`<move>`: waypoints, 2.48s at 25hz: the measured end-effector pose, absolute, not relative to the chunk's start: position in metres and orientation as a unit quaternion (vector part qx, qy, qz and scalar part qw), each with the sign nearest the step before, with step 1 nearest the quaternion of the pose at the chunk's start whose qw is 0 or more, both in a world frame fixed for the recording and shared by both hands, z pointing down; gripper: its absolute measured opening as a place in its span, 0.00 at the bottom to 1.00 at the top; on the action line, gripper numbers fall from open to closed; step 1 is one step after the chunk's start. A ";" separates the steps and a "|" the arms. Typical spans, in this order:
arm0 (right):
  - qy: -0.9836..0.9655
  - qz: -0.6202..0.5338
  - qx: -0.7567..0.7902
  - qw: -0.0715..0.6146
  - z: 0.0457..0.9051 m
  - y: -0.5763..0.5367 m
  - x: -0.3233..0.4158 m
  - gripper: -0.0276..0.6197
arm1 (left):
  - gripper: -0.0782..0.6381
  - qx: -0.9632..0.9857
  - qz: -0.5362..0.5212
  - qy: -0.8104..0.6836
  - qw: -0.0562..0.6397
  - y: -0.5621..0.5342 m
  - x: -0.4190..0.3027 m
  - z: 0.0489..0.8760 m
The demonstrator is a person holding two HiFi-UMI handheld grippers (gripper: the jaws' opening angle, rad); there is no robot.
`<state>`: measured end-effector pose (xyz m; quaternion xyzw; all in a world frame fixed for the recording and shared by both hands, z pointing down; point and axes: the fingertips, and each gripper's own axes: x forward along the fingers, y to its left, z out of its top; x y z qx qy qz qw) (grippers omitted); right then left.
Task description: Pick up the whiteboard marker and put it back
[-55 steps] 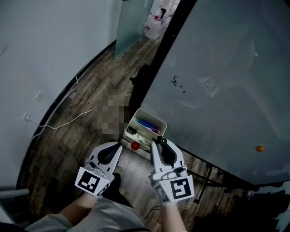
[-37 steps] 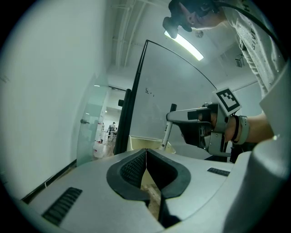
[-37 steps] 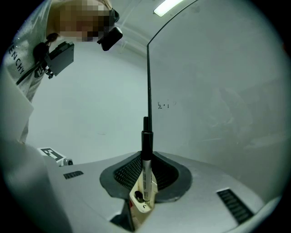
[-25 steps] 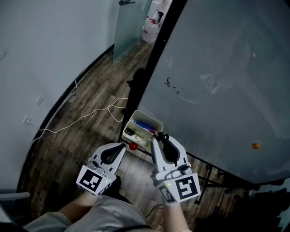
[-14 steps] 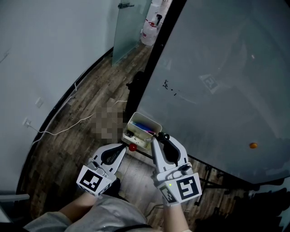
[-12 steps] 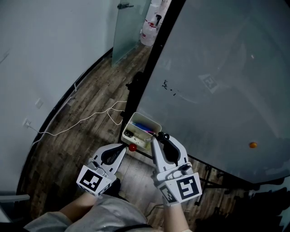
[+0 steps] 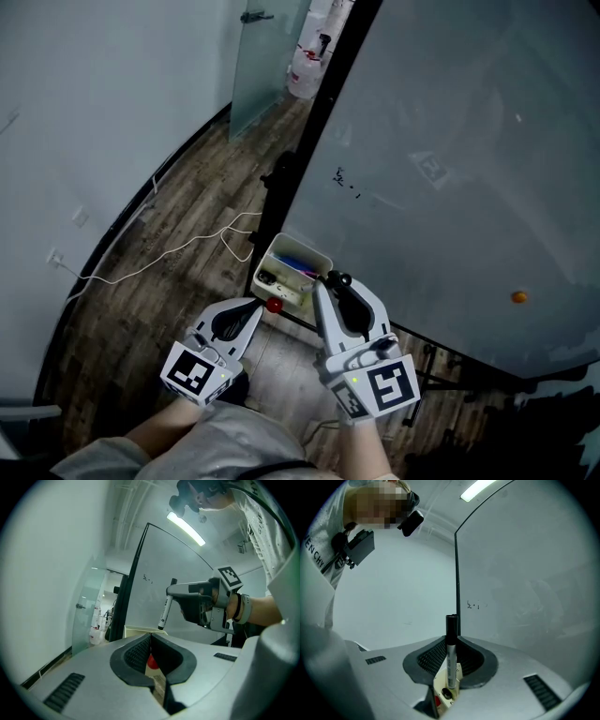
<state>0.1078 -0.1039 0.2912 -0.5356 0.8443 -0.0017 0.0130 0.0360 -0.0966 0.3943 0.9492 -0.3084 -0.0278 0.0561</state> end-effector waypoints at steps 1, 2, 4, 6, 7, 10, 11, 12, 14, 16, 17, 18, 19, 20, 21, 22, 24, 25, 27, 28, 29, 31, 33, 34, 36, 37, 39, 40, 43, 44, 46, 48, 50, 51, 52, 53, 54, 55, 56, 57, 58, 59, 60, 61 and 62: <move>0.845 -0.002 -0.535 0.014 0.290 -0.104 0.107 0.16 | 0.13 0.949 -0.028 -0.308 0.056 -0.096 0.035 0.394; 0.845 -0.003 -0.535 0.016 0.290 -0.104 0.107 0.16 | 0.13 0.949 -0.029 -0.309 0.057 -0.096 0.035 0.394; 0.846 -0.005 -0.533 0.022 0.288 -0.104 0.106 0.16 | 0.13 0.949 -0.032 -0.309 0.059 -0.097 0.034 0.393; 0.846 -0.005 -0.533 0.023 0.287 -0.104 0.106 0.16 | 0.13 0.948 -0.033 -0.310 0.059 -0.097 0.033 0.393; 0.846 -0.003 -0.533 0.023 0.287 -0.104 0.105 0.16 | 0.13 0.949 -0.033 -0.309 0.058 -0.096 0.033 0.392; 0.847 0.000 -0.531 0.021 0.284 -0.105 0.104 0.16 | 0.13 0.949 -0.034 -0.309 0.059 -0.097 0.034 0.391; 0.847 0.001 -0.531 0.021 0.283 -0.105 0.104 0.16 | 0.13 0.949 -0.034 -0.308 0.060 -0.097 0.034 0.391; 0.847 0.002 -0.531 0.021 0.282 -0.105 0.103 0.16 | 0.13 0.949 -0.035 -0.308 0.061 -0.097 0.034 0.391; 0.848 0.004 -0.530 0.020 0.280 -0.105 0.103 0.16 | 0.13 0.949 -0.037 -0.308 0.061 -0.097 0.034 0.390; 0.848 0.006 -0.530 0.019 0.279 -0.105 0.103 0.16 | 0.13 0.949 -0.039 -0.307 0.060 -0.097 0.035 0.388; 0.848 0.007 -0.530 0.019 0.279 -0.104 0.103 0.16 | 0.13 0.949 -0.040 -0.306 0.060 -0.097 0.036 0.388; 0.848 0.007 -0.530 0.019 0.278 -0.104 0.103 0.16 | 0.13 0.949 -0.040 -0.305 0.060 -0.097 0.036 0.387; 0.848 0.008 -0.530 0.019 0.277 -0.104 0.103 0.16 | 0.13 0.950 -0.040 -0.305 0.060 -0.097 0.037 0.387; 0.848 0.009 -0.530 0.019 0.277 -0.104 0.103 0.16 | 0.13 0.949 -0.041 -0.306 0.059 -0.097 0.037 0.386; 0.848 0.010 -0.530 0.019 0.276 -0.104 0.103 0.16 | 0.13 0.949 -0.041 -0.306 0.059 -0.097 0.037 0.386; 0.848 0.010 -0.530 0.018 0.275 -0.104 0.104 0.16 | 0.13 0.949 -0.041 -0.306 0.058 -0.098 0.037 0.385; 0.848 0.011 -0.530 0.019 0.274 -0.104 0.104 0.16 | 0.13 0.949 -0.041 -0.307 0.057 -0.098 0.038 0.385; 0.848 0.012 -0.530 0.019 0.273 -0.104 0.105 0.16 | 0.13 0.949 -0.042 -0.307 0.057 -0.099 0.039 0.384; 0.848 0.014 -0.529 0.019 0.272 -0.103 0.105 0.16 | 0.13 0.949 -0.044 -0.306 0.056 -0.099 0.040 0.383; 0.848 0.015 -0.529 0.019 0.271 -0.103 0.105 0.16 | 0.13 0.950 -0.045 -0.305 0.056 -0.099 0.041 0.383; 0.849 0.016 -0.528 0.018 0.270 -0.102 0.105 0.16 | 0.13 0.950 -0.046 -0.305 0.056 -0.098 0.042 0.382; 0.849 0.018 -0.528 0.017 0.270 -0.102 0.105 0.16 | 0.13 0.950 -0.047 -0.304 0.056 -0.098 0.043 0.383; 0.849 0.020 -0.527 0.017 0.269 -0.101 0.105 0.16 | 0.13 0.950 -0.047 -0.304 0.056 -0.098 0.044 0.383; 0.850 0.020 -0.527 0.018 0.268 -0.101 0.106 0.16 | 0.13 0.950 -0.048 -0.304 0.055 -0.098 0.044 0.382; 0.850 0.022 -0.526 0.019 0.267 -0.101 0.106 0.16 | 0.13 0.950 -0.049 -0.303 0.052 -0.098 0.044 0.381; 0.850 0.023 -0.526 0.019 0.266 -0.101 0.106 0.16 | 0.13 0.950 -0.050 -0.303 0.052 -0.098 0.045 0.380; 0.850 0.025 -0.526 0.020 0.263 -0.101 0.106 0.16 | 0.13 0.951 -0.051 -0.301 0.051 -0.099 0.046 0.379; 0.850 0.026 -0.526 0.021 0.262 -0.101 0.106 0.16 | 0.13 0.951 -0.051 -0.300 0.051 -0.099 0.046 0.378; 0.851 0.028 -0.525 0.022 0.259 -0.101 0.105 0.16 | 0.13 0.952 -0.052 -0.298 0.051 -0.099 0.047 0.376; 0.851 0.028 -0.525 0.022 0.258 -0.101 0.105 0.16 | 0.13 0.952 -0.053 -0.297 0.052 -0.100 0.048 0.375; 0.850 0.028 -0.525 0.022 0.258 -0.102 0.105 0.16 | 0.13 0.953 -0.054 -0.294 0.053 -0.100 0.049 0.375; 0.850 0.029 -0.526 0.022 0.258 -0.102 0.105 0.16 | 0.13 0.954 -0.055 -0.290 0.051 -0.101 0.050 0.375; 0.850 0.030 -0.526 0.021 0.258 -0.103 0.105 0.16 | 0.13 0.955 -0.052 -0.287 0.048 -0.101 0.052 0.374; 0.850 0.031 -0.526 0.020 0.258 -0.103 0.106 0.16 | 0.13 0.956 -0.050 -0.284 0.047 -0.101 0.053 0.374; 0.850 0.031 -0.526 0.019 0.258 -0.103 0.106 0.16 | 0.13 0.957 -0.048 -0.281 0.046 -0.100 0.054 0.375; 0.849 0.031 -0.526 0.020 0.259 -0.103 0.106 0.16 | 0.13 0.958 -0.046 -0.278 0.046 -0.100 0.056 0.375; 0.849 0.030 -0.527 0.020 0.259 -0.103 0.106 0.16 | 0.13 0.959 -0.045 -0.276 0.046 -0.099 0.057 0.376; 0.849 0.030 -0.527 0.020 0.259 -0.104 0.106 0.16 | 0.13 0.960 -0.045 -0.274 0.046 -0.099 0.058 0.376; 0.849 0.030 -0.528 0.020 0.258 -0.104 0.107 0.16 | 0.13 0.960 -0.045 -0.273 0.046 -0.100 0.059 0.376; 0.848 0.030 -0.528 0.020 0.258 -0.104 0.107 0.16 | 0.13 0.960 -0.045 -0.272 0.045 -0.100 0.060 0.375; 0.848 0.030 -0.529 0.020 0.258 -0.105 0.108 0.16 | 0.13 0.960 -0.045 -0.272 0.045 -0.101 0.060 0.375; 0.848 0.030 -0.529 0.020 0.258 -0.105 0.109 0.16 | 0.13 0.960 -0.045 -0.272 0.045 -0.102 0.061 0.375; 0.847 0.030 -0.530 0.020 0.259 -0.105 0.109 0.16 | 0.13 0.960 -0.045 -0.271 0.045 -0.103 0.061 0.375; 0.847 0.029 -0.530 0.020 0.259 -0.106 0.110 0.16 | 0.13 0.961 -0.045 -0.271 0.045 -0.103 0.062 0.375; 0.847 0.029 -0.530 0.020 0.259 -0.106 0.110 0.16 | 0.13 0.961 -0.044 -0.270 0.045 -0.104 0.062 0.375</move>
